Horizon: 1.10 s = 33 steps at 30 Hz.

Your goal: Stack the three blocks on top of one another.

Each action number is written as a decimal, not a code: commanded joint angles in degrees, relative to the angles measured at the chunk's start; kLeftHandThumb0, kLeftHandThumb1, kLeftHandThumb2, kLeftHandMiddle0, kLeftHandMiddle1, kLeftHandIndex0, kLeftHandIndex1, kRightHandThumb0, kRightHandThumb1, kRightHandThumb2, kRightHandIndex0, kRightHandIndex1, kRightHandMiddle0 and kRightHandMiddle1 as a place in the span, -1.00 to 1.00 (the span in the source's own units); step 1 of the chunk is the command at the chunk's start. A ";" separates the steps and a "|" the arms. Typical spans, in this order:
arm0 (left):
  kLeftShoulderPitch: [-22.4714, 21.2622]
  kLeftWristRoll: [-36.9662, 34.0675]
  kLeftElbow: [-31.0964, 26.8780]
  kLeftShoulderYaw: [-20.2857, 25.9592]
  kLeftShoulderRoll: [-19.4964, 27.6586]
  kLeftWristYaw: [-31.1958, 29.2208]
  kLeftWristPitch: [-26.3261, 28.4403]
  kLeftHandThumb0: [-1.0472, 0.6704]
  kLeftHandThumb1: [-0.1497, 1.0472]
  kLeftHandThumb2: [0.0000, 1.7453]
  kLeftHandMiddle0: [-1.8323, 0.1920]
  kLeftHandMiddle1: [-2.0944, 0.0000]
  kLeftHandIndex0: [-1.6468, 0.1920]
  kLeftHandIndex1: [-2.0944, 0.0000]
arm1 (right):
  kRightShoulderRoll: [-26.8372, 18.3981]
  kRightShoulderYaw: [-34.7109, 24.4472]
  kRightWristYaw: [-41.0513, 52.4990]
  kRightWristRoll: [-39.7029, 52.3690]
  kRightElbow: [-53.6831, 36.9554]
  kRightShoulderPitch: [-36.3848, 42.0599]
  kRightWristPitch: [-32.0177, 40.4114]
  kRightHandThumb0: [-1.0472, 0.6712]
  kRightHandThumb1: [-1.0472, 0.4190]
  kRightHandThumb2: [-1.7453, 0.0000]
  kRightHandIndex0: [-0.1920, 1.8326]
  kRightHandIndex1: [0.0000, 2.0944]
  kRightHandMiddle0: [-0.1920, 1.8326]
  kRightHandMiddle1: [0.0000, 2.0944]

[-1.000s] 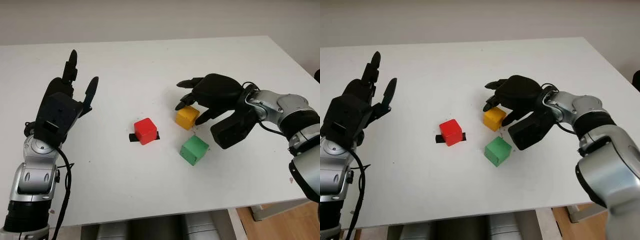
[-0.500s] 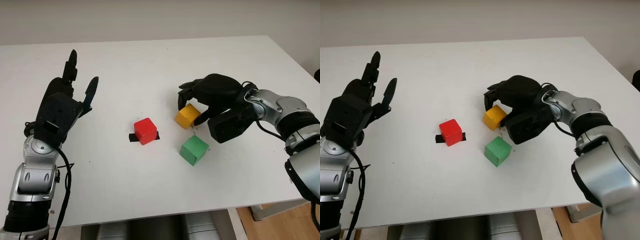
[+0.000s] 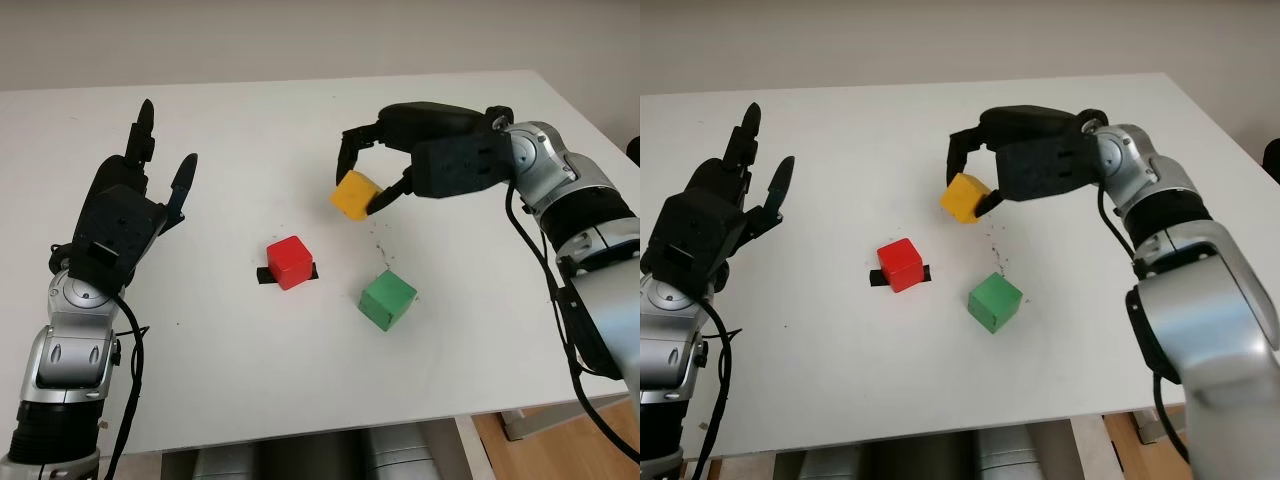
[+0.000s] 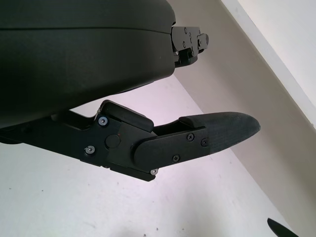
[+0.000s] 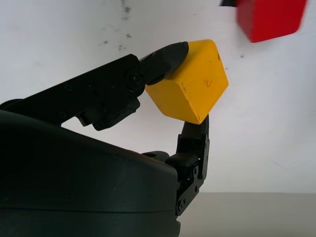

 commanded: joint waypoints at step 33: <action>-0.41 0.05 -0.56 0.14 -0.03 1.15 -0.96 -0.69 1.00 -0.25 0.97 0.95 0.92 0.94 | 11.17 -5.38 13.59 10.28 -8.64 1.15 11.09 -0.39 -0.82 0.94 -0.52 -0.96 -0.37 0.42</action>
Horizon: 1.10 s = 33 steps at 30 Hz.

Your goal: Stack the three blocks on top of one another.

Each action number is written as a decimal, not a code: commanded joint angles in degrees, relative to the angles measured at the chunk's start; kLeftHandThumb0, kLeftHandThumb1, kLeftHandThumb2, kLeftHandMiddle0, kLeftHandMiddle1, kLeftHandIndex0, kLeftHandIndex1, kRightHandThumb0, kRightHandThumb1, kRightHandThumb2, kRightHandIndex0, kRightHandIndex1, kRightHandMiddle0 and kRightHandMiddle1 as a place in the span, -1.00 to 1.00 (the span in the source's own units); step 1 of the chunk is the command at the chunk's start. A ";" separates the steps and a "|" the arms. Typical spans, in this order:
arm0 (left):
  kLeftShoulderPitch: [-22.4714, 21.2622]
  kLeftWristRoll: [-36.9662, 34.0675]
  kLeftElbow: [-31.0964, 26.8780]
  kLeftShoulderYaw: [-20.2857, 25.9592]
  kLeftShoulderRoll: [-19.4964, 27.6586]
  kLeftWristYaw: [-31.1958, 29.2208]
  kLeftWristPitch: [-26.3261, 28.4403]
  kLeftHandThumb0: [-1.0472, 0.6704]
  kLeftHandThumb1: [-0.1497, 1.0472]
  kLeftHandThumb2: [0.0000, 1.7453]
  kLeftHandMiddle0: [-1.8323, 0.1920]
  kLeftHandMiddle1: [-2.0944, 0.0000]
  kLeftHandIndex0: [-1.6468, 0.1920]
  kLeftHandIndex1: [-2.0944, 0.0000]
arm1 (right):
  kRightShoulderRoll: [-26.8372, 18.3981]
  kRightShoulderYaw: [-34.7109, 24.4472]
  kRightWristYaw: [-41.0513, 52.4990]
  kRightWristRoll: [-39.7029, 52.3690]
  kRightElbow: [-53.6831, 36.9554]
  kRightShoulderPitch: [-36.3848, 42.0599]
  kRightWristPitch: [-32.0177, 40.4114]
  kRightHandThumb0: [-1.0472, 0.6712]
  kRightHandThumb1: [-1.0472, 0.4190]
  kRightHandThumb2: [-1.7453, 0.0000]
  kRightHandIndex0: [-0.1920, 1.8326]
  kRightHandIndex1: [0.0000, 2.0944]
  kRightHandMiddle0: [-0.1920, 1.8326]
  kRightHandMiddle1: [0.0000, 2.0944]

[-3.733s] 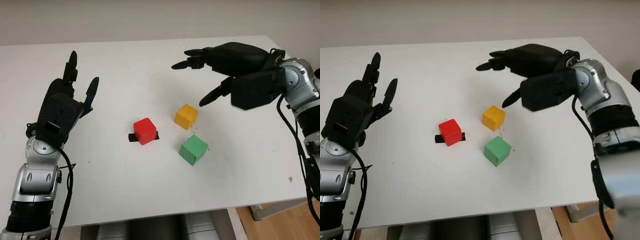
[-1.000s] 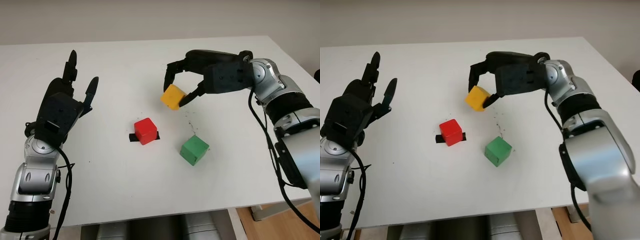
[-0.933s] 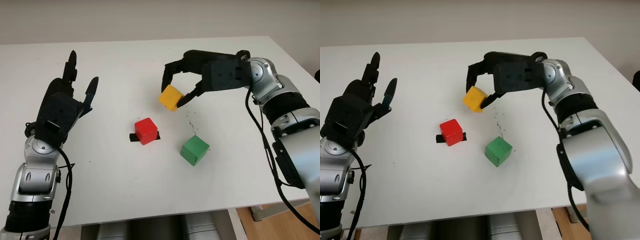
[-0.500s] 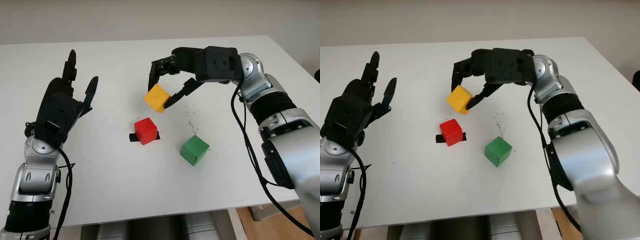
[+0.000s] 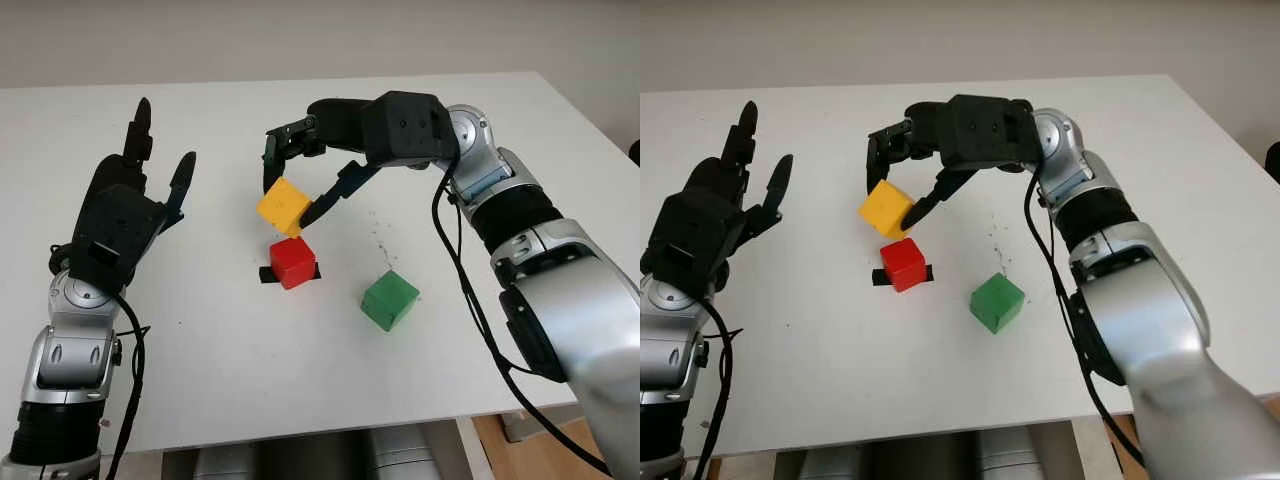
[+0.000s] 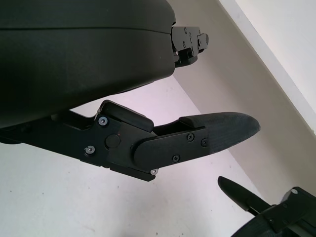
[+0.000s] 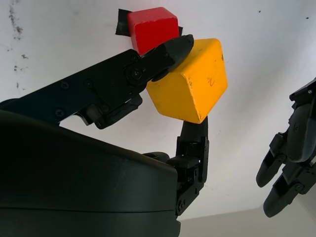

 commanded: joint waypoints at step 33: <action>0.96 -0.09 -2.89 0.36 0.05 0.08 2.49 -0.69 1.00 -0.26 0.98 0.95 0.93 0.95 | 3.80 -6.06 -3.30 7.13 -0.50 7.39 13.31 -0.40 -0.85 0.93 -0.54 -0.96 -0.41 0.43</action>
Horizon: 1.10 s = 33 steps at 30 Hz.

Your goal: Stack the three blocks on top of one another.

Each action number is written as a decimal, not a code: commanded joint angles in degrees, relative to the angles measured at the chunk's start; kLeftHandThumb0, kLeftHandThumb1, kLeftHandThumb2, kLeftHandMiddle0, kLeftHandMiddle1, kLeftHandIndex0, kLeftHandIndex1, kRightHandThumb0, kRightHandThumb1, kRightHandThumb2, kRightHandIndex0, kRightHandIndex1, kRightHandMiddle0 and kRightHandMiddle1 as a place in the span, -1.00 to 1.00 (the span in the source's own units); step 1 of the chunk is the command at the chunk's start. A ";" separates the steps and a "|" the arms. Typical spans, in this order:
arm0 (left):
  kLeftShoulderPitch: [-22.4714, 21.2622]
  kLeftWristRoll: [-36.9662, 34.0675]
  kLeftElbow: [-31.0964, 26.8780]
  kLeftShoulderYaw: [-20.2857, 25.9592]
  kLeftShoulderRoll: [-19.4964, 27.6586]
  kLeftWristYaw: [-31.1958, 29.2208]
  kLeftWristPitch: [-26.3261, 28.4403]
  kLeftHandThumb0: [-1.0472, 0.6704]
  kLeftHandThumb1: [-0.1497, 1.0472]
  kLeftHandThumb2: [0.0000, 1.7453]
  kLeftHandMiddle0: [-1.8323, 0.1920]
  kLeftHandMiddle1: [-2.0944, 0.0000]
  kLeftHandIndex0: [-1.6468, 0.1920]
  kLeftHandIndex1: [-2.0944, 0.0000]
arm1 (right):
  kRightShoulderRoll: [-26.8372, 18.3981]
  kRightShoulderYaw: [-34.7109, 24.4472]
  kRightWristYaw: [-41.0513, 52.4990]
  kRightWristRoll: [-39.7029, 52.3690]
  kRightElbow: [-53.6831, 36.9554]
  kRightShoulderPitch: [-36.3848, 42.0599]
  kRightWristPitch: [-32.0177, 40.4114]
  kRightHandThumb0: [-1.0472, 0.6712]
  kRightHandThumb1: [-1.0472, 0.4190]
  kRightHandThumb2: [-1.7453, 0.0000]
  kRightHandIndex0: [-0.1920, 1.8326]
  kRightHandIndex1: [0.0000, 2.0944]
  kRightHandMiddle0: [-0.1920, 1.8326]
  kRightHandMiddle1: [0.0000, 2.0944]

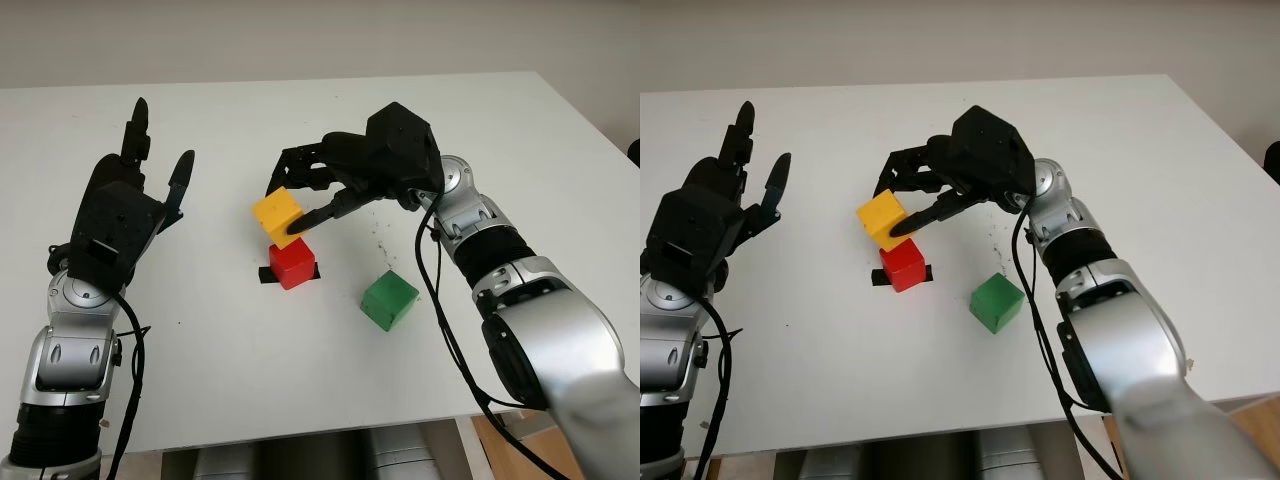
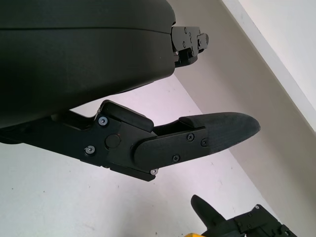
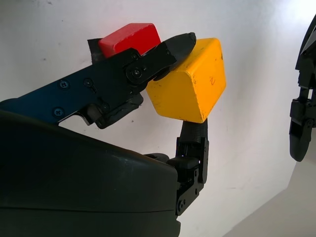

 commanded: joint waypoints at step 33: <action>0.54 0.40 -1.24 0.20 0.48 -0.34 0.52 -0.71 1.00 -0.25 0.97 0.95 0.92 0.95 | 0.22 -0.76 0.01 -0.50 -1.30 3.35 -0.78 -0.37 -0.81 0.94 -0.51 -0.94 -0.36 0.42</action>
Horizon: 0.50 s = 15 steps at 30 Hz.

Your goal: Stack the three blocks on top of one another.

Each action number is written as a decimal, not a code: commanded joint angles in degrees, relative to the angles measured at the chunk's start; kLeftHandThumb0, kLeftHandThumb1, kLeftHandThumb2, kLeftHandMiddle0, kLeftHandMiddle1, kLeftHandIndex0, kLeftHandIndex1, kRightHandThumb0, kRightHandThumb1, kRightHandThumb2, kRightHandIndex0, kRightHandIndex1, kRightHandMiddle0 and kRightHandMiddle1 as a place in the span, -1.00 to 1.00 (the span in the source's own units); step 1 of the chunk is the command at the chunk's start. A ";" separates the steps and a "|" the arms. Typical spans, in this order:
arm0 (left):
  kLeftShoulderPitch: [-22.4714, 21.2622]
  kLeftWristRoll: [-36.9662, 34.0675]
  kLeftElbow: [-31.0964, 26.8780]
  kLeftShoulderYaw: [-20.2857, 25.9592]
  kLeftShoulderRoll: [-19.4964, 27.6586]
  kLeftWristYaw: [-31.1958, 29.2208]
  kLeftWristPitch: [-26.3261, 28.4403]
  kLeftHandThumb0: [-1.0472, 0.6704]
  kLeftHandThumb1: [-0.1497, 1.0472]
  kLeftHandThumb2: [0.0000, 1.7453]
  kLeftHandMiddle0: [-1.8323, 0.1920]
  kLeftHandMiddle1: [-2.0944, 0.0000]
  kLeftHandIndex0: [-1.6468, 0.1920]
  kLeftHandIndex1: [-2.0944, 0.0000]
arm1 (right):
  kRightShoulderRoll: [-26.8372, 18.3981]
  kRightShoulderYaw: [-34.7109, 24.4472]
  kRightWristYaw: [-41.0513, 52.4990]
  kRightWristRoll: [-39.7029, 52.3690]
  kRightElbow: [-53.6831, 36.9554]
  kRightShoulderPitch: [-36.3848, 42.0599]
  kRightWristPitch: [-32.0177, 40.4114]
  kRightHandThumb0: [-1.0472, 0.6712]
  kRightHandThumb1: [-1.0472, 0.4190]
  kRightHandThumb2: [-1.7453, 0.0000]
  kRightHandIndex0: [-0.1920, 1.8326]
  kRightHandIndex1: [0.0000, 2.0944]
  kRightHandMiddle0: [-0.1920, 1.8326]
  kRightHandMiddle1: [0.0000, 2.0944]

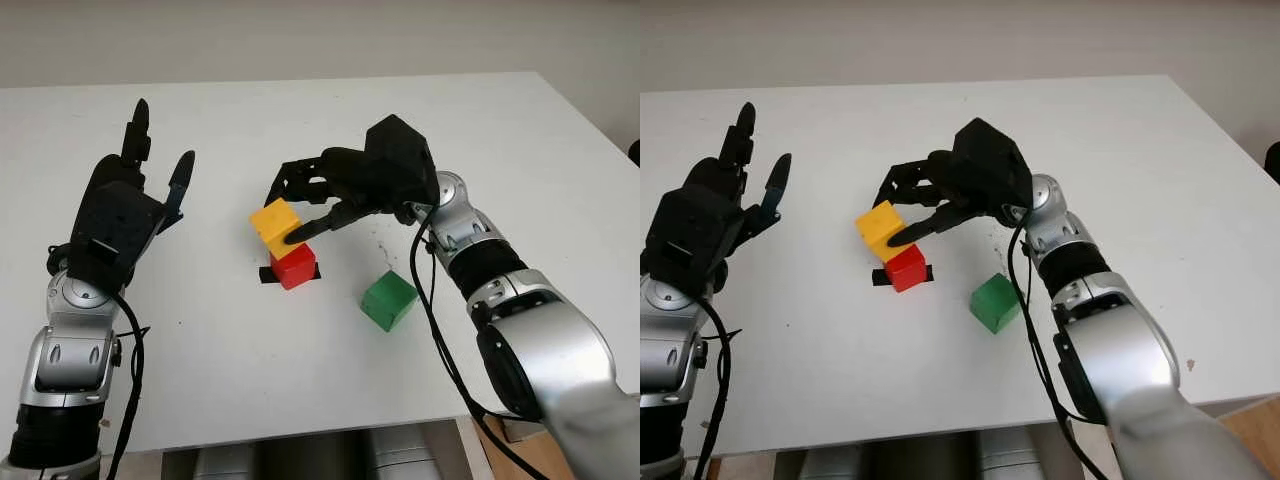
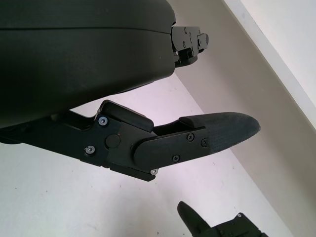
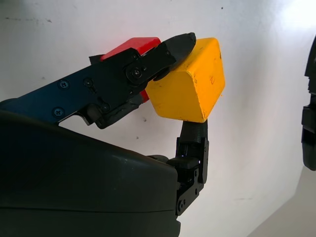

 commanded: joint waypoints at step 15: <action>0.42 -0.18 -0.23 0.56 0.87 -0.37 -1.60 -0.70 1.00 -0.25 0.97 0.95 0.92 0.95 | -1.99 1.54 -2.44 -3.00 -0.52 -0.03 -2.88 -0.38 -0.82 0.94 -0.48 -0.93 -0.37 0.43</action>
